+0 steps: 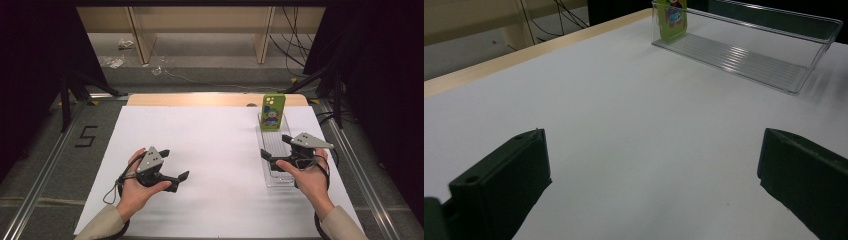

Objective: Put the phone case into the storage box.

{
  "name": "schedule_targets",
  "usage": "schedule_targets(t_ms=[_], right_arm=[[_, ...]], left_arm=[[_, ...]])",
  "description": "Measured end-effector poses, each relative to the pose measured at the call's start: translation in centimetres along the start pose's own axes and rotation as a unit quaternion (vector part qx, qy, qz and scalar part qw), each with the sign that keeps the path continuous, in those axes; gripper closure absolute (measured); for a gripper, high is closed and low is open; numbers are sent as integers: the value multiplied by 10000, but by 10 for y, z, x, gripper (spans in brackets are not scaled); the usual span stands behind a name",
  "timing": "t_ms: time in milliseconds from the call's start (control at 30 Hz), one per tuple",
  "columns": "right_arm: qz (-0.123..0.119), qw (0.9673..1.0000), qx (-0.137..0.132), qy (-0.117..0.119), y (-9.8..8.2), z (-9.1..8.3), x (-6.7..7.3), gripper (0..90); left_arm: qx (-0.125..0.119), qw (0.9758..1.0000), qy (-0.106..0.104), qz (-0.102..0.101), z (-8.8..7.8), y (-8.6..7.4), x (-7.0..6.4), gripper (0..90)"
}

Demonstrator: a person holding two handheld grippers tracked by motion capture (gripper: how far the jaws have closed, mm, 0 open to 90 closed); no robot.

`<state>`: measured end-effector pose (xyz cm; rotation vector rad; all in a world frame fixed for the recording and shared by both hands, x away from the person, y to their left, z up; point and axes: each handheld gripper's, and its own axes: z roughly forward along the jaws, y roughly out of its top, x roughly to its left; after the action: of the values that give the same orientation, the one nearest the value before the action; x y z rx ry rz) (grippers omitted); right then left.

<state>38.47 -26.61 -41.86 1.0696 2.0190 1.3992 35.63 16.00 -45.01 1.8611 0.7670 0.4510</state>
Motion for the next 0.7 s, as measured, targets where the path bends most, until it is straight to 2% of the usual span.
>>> schedule_targets(t_ms=[700], right_arm=[[-53,10000,-34,32,-8,-13,0,34]], left_arm=[[2,10000,5,-16,0,-1,0,0]])
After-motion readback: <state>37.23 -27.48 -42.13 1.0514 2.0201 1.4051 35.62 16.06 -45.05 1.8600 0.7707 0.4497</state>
